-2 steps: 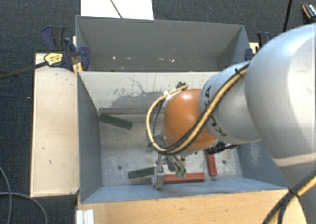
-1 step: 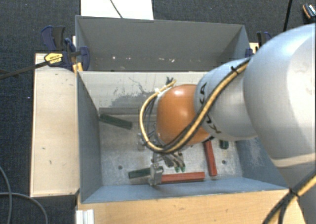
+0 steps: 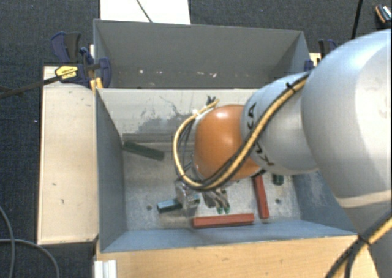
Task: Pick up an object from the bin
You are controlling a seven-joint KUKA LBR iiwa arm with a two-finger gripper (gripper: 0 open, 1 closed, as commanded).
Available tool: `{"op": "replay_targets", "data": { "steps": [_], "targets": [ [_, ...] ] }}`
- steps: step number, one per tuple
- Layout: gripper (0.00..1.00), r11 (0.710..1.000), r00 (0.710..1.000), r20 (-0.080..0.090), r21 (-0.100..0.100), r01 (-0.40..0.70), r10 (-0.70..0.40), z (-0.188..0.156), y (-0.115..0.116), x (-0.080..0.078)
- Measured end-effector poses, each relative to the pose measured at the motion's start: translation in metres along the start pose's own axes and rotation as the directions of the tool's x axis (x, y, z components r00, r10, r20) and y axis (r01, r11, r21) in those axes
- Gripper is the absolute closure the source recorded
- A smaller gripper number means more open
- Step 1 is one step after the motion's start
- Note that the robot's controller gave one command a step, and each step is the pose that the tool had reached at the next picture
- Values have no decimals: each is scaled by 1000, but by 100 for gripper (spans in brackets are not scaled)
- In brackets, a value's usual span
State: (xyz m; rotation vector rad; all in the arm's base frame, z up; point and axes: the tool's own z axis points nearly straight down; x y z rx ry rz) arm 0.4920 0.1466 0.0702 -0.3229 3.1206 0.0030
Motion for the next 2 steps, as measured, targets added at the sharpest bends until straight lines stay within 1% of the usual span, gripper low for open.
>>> {"op": "replay_targets", "data": {
  "steps": [1,2],
  "targets": [
    [100,1000,1000,6,2,26,-26,-119,-26,-9],
    [100,1000,1000,8,2,23,-23,-260,-54,-1]
  ]
}}
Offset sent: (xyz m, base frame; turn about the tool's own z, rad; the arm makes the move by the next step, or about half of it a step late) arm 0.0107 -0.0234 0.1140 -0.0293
